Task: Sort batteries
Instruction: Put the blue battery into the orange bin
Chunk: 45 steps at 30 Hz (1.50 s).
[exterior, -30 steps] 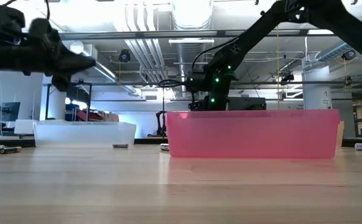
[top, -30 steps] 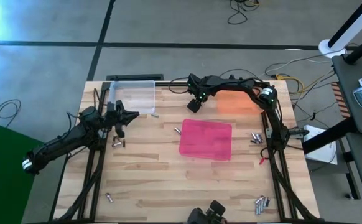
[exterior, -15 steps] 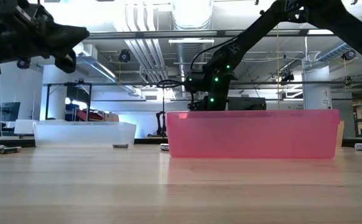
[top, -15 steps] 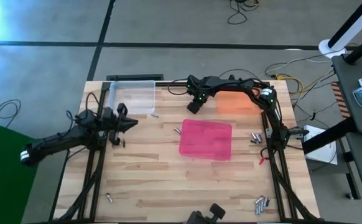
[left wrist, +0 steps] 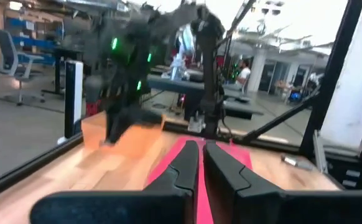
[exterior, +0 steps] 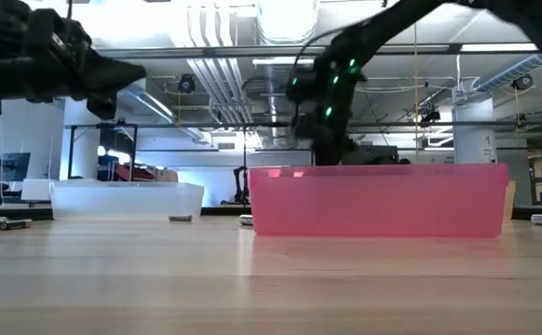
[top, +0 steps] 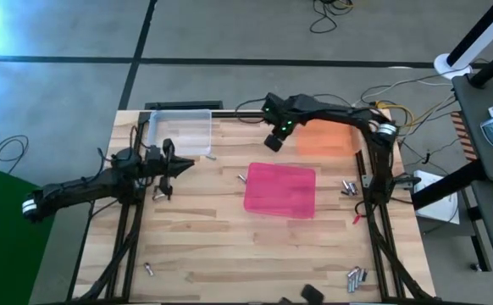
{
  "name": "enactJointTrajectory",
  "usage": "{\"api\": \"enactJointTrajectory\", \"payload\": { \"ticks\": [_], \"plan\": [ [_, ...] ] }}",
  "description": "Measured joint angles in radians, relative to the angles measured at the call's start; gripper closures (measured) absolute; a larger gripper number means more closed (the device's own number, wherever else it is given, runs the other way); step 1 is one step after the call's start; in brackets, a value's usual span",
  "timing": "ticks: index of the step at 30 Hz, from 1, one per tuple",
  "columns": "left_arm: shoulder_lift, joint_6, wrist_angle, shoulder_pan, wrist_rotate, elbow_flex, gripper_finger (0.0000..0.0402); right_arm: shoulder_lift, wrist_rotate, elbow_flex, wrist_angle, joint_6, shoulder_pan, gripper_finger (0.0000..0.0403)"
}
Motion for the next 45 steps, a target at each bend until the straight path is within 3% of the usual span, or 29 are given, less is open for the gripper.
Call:
{"api": "enactJointTrajectory", "payload": {
  "ticks": [6,14,21,27,34,38,45],
  "plan": [
    [0.086,0.019,0.031,0.0,-0.004,0.0,0.0396,-0.174,0.003,-0.095,-0.107,0.096,-0.056,0.0388],
    [0.168,0.169,-0.045,0.0,-0.007,0.116,0.0396,-0.296,0.075,-0.369,0.007,0.286,-0.203,0.0389],
    [0.259,0.376,-0.353,0.0,-0.007,0.316,0.0396,-0.291,0.083,-0.49,0.069,0.351,-0.331,0.0381],
    [0.393,0.409,-0.371,0.0,-0.016,0.386,0.0386,-0.226,0.083,-0.523,0.13,0.32,-0.407,0.0378],
    [0.592,0.414,-0.399,0.001,-0.08,0.45,0.0329,-0.137,0.082,-0.527,0.185,0.281,-0.434,0.038],
    [0.716,0.442,-0.473,0.0,-0.086,0.546,0.0289,-0.134,0.086,-0.522,0.187,0.255,-0.435,0.0344],
    [0.967,0.505,-0.662,0.0,-0.113,0.766,0.0249,-0.29,0.083,-0.523,0.197,0.199,-0.433,0.0222]
  ]
}}
